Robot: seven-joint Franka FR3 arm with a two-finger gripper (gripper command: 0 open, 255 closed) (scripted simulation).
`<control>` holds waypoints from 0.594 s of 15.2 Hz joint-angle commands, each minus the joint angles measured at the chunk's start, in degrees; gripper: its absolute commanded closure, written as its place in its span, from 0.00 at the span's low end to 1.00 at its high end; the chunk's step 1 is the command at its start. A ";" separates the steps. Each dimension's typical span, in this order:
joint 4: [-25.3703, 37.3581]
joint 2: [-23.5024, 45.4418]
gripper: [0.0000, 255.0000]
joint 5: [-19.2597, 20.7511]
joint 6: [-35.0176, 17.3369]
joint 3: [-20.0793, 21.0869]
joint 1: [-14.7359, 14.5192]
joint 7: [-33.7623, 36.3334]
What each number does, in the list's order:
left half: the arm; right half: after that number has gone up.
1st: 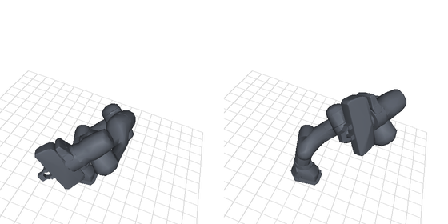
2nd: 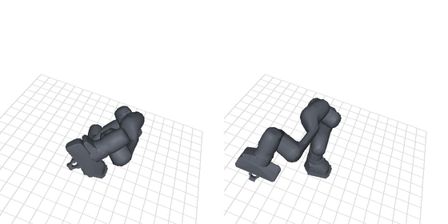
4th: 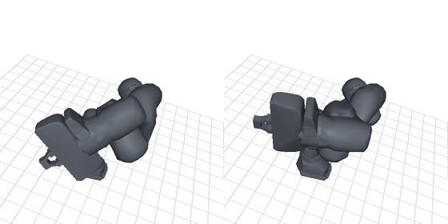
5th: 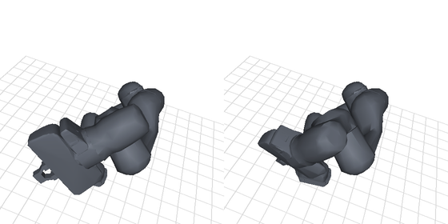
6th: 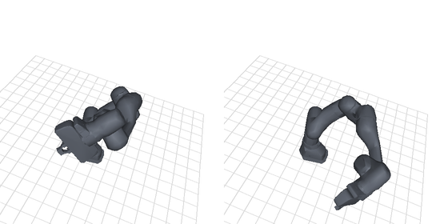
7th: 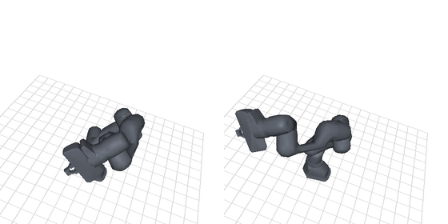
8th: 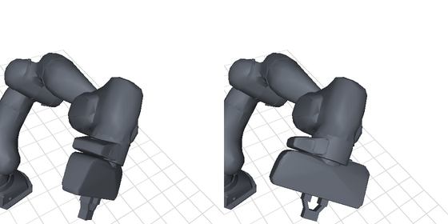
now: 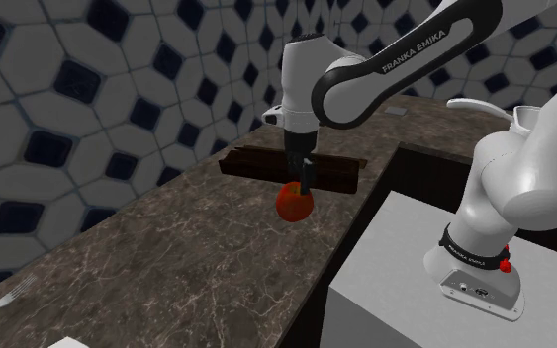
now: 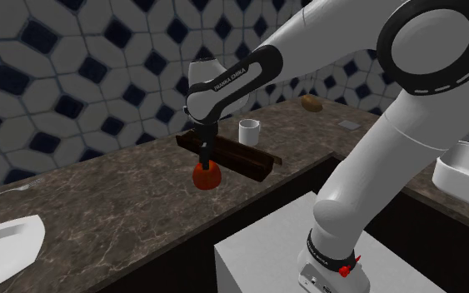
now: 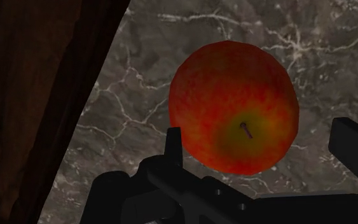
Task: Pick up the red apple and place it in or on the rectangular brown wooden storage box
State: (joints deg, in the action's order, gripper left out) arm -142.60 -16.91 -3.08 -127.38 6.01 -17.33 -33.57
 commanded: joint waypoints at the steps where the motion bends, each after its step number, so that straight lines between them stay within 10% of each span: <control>1: -0.02 0.00 0.00 0.00 -0.03 0.01 0.00 0.01; 3: -0.02 0.00 0.00 0.00 -0.02 0.00 0.00 0.00; 4: -0.02 0.00 1.00 0.00 -0.02 0.00 0.00 0.00; 9: 0.00 0.07 1.00 0.00 -0.08 0.05 -0.02 0.07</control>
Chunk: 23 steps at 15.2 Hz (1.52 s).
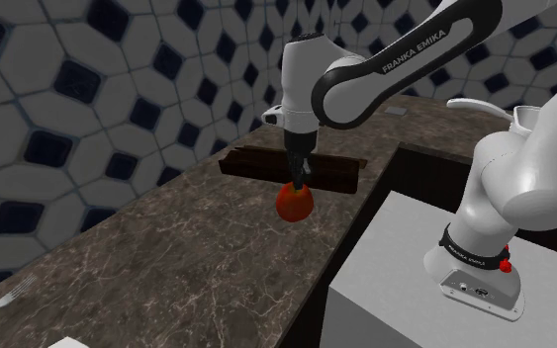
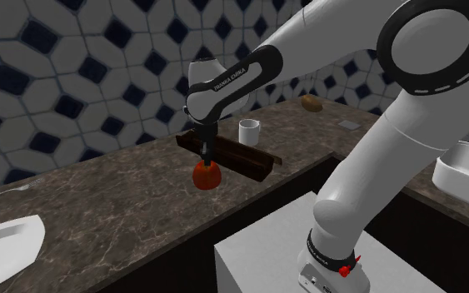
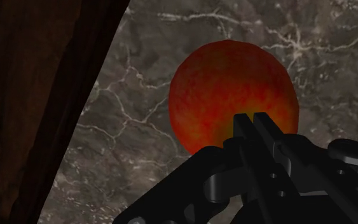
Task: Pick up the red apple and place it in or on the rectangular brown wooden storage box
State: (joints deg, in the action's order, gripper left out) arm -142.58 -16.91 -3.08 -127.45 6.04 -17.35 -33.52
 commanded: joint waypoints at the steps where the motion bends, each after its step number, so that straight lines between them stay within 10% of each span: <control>1: -0.04 0.03 1.00 0.00 0.00 0.01 -0.01 0.01; 23: 10.44 -5.17 1.00 0.09 15.67 -0.57 0.08 -0.02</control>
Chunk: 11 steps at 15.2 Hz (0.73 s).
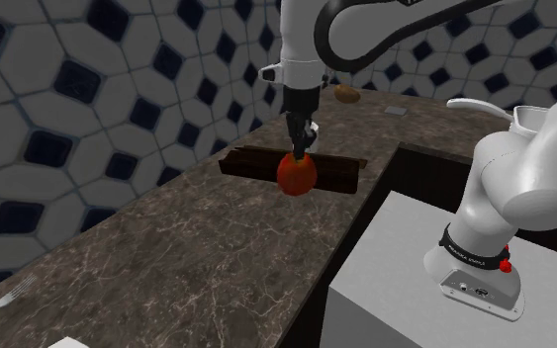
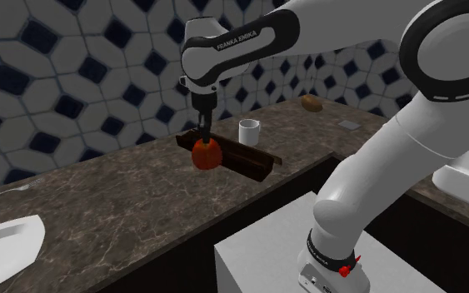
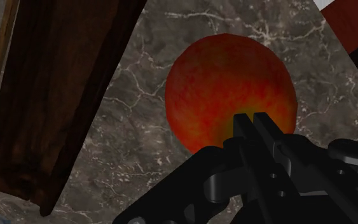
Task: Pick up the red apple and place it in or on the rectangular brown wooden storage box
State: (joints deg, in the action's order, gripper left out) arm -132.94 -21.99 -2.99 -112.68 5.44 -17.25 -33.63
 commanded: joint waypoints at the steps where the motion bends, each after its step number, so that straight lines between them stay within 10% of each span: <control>1: 1.46 -0.22 1.00 0.01 1.69 0.00 -0.01 0.09; 11: 8.69 -0.77 1.00 0.16 9.47 -0.22 0.07 0.21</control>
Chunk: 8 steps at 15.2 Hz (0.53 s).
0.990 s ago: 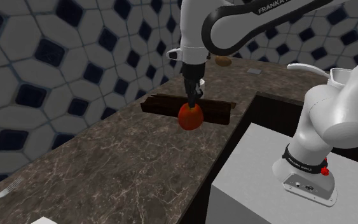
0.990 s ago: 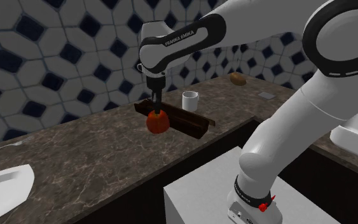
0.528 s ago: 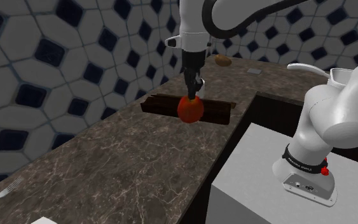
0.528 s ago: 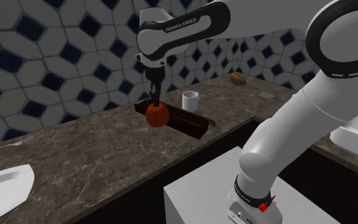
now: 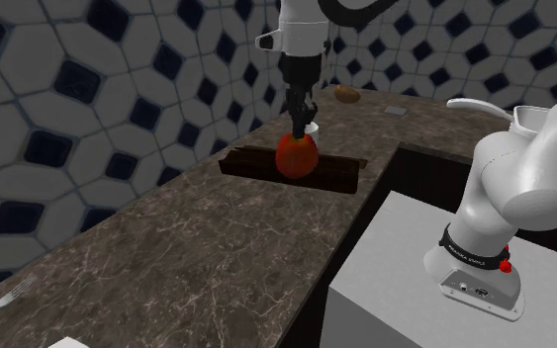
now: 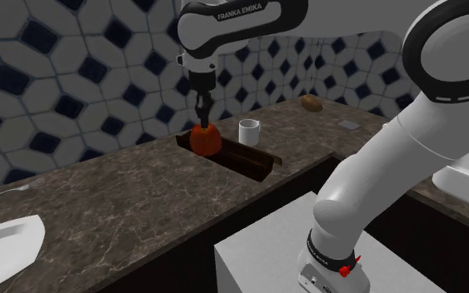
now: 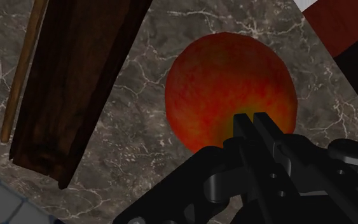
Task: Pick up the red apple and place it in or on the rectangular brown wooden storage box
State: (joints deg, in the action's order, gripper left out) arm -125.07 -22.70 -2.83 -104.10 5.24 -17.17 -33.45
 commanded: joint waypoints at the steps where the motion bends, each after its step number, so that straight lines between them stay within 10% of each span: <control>1: 1.59 -0.05 1.00 0.02 1.66 -0.03 0.01 0.04; 8: 9.49 3.87 1.00 1.61 5.80 -4.33 2.42 -5.92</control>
State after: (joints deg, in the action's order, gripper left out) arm -117.08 -19.51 -1.53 -99.14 1.83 -15.27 -38.03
